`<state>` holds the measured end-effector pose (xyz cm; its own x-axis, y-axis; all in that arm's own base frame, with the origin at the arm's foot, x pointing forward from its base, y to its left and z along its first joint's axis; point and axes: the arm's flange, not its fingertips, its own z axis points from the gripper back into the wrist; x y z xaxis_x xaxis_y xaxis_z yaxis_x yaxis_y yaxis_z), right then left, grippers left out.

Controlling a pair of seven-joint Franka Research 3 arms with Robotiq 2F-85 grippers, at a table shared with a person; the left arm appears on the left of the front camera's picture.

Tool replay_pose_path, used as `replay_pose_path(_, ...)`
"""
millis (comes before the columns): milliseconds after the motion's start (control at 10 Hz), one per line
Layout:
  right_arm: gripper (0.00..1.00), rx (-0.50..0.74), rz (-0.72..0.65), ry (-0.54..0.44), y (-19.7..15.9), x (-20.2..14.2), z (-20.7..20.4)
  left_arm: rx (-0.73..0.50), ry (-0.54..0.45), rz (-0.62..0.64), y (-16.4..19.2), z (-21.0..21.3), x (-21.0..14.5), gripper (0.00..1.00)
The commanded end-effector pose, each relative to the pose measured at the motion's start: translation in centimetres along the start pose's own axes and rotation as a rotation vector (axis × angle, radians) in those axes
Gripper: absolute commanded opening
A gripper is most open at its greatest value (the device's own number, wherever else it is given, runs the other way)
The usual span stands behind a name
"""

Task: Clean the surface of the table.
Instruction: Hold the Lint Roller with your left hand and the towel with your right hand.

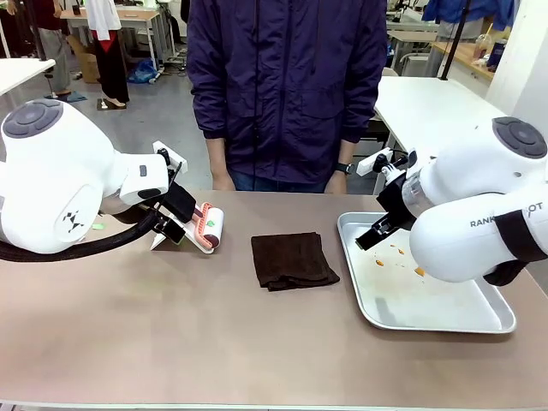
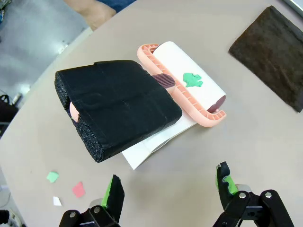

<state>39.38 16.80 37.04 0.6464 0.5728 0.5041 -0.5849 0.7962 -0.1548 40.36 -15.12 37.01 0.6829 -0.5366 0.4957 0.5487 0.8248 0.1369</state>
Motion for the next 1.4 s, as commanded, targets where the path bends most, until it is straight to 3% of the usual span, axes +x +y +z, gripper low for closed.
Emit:
replay_pose_path(0,1.00,0.017,-0.030,0.038,0.3,0.2,1.2,-0.017,0.041,0.011,-0.1,1.1,-0.2,1.00)
replay_pose_path(100,1.00,0.047,-0.093,0.110,0.6,0.4,2.6,-0.091,0.098,0.037,0.1,2.4,-0.8,1.00)
replay_pose_path(300,1.00,0.136,-0.230,0.169,1.3,0.7,6.6,-0.228,0.234,0.259,0.9,6.3,-1.7,1.00)
replay_pose_path(400,1.00,0.254,-0.292,0.184,1.2,0.4,8.6,-0.258,0.228,0.339,1.1,8.3,-1.9,1.00)
replay_pose_path(600,1.00,0.413,-0.434,0.102,0.3,-1.4,13.0,-0.452,0.094,0.430,2.1,12.9,-2.9,1.00)
replay_pose_path(800,1.00,0.555,-0.563,-0.058,-1.2,-6.0,16.8,-0.616,-0.058,0.549,7.3,16.8,-6.4,1.00)
replay_pose_path(1100,1.00,0.653,-0.772,-0.246,-6.0,-14.4,19.1,-0.739,-0.252,0.746,14.2,19.5,-15.2,1.00)
replay_pose_path(1300,1.00,0.709,-0.896,-0.303,-10.4,-19.0,18.5,-0.794,-0.373,0.872,17.0,19.1,-20.1,1.00)
